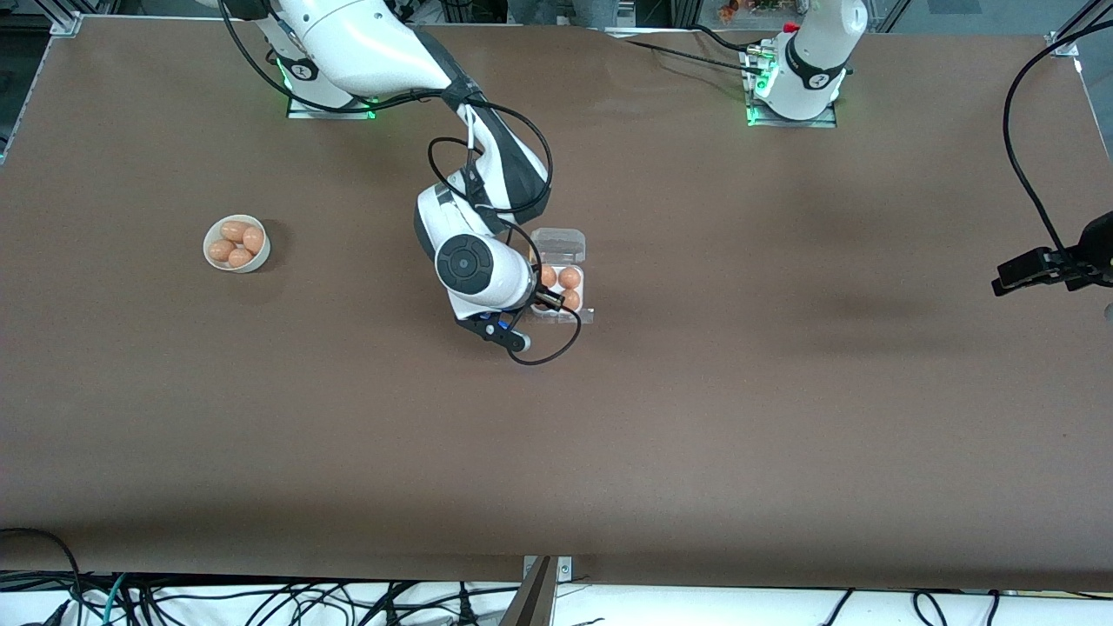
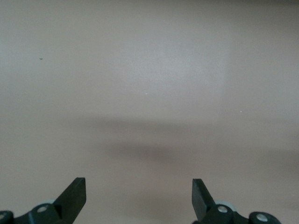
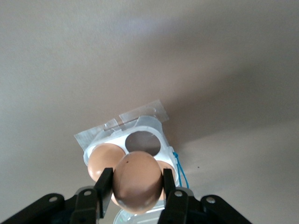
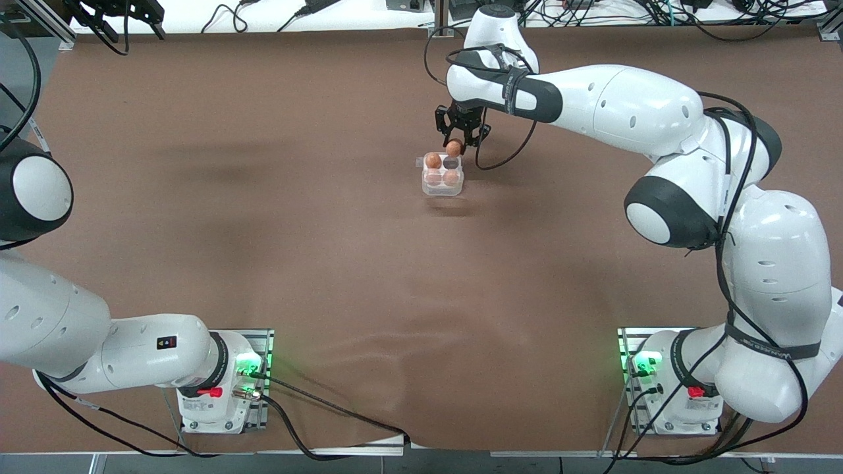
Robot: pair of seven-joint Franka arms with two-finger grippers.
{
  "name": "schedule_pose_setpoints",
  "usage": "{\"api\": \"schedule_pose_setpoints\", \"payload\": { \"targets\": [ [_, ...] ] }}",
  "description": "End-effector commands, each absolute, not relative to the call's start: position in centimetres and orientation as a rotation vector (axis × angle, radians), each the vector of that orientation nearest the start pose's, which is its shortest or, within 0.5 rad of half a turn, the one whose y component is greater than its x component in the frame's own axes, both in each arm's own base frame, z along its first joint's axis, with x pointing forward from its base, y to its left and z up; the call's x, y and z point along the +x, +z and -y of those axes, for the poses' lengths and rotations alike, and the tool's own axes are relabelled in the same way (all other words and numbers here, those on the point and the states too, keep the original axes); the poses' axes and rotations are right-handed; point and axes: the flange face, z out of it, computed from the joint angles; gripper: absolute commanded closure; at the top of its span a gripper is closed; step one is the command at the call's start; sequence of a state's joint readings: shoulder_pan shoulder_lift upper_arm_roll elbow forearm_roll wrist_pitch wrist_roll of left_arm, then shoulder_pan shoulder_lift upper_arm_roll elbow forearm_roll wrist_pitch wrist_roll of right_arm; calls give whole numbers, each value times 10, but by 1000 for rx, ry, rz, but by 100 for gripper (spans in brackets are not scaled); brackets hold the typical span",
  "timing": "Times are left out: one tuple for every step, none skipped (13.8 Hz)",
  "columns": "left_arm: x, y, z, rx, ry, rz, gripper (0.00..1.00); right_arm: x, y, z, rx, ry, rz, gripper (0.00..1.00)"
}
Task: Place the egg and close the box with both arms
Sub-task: 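Lower the egg into the empty box slot and open the right gripper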
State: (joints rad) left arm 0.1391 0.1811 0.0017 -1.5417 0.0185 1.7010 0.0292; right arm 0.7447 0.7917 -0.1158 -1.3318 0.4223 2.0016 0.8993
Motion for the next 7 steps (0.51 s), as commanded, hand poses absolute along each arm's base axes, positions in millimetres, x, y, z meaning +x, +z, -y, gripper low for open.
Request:
{"api": "schedule_pose_setpoints", "payload": {
  "targets": [
    [612,549,-91,-3131,30,135,0,563,247,-477,-2879,438,-665,79],
    [612,549,-91,-3131,30,135,0,563,244,-477,-2878,435,-666,80],
    [612,549,-91,-3133,30,136,0,561,241,-480,-2878,441,-658,79],
    [612,549,-91,-3133,30,138,0,559,240,-482,-2879,449,-654,79],
    [612,549,-91,-3133,30,138,0,559,240,-482,-2880,448,-647,79],
    [612,549,-91,-3133,30,138,0,558,238,-481,-2881,454,-648,79],
    [612,549,-89,-3134,30,136,0,557,237,-481,-2881,457,-649,79]
  ]
}}
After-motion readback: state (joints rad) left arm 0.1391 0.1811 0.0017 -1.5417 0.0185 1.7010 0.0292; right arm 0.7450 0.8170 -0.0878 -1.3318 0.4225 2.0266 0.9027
